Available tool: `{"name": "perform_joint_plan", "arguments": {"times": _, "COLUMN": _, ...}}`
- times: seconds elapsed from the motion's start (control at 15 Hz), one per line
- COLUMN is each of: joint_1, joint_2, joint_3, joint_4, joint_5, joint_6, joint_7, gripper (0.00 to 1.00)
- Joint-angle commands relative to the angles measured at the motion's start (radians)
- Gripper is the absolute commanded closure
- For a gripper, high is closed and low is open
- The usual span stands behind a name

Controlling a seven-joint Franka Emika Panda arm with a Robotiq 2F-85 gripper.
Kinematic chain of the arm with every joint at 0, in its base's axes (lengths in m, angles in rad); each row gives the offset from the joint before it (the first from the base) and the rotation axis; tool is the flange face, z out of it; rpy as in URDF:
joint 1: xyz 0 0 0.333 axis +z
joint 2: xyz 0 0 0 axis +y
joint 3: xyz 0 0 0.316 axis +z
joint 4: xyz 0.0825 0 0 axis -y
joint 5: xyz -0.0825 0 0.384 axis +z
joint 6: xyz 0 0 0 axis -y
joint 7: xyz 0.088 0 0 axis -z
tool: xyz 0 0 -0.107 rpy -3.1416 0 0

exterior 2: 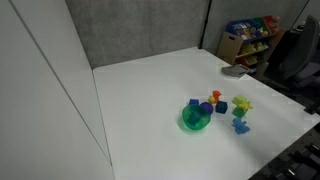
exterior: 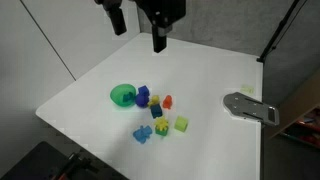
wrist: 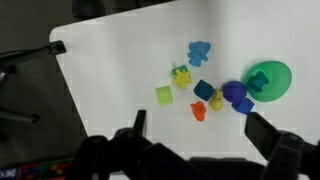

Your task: Remove the yellow toy from the green block and put it in the green bowl

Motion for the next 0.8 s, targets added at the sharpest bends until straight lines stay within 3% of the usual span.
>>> {"name": "perform_joint_plan", "arguments": {"times": 0.0, "joint_1": -0.004, "joint_2": 0.001, "joint_3": 0.003, "joint_4": 0.002, "joint_5": 0.002, "joint_6": -0.002, "joint_7": -0.002, "gripper": 0.00}}
{"name": "perform_joint_plan", "arguments": {"times": 0.73, "joint_1": 0.028, "joint_2": 0.030, "joint_3": 0.032, "joint_4": 0.027, "joint_5": 0.048, "joint_6": 0.022, "joint_7": 0.015, "gripper": 0.00}}
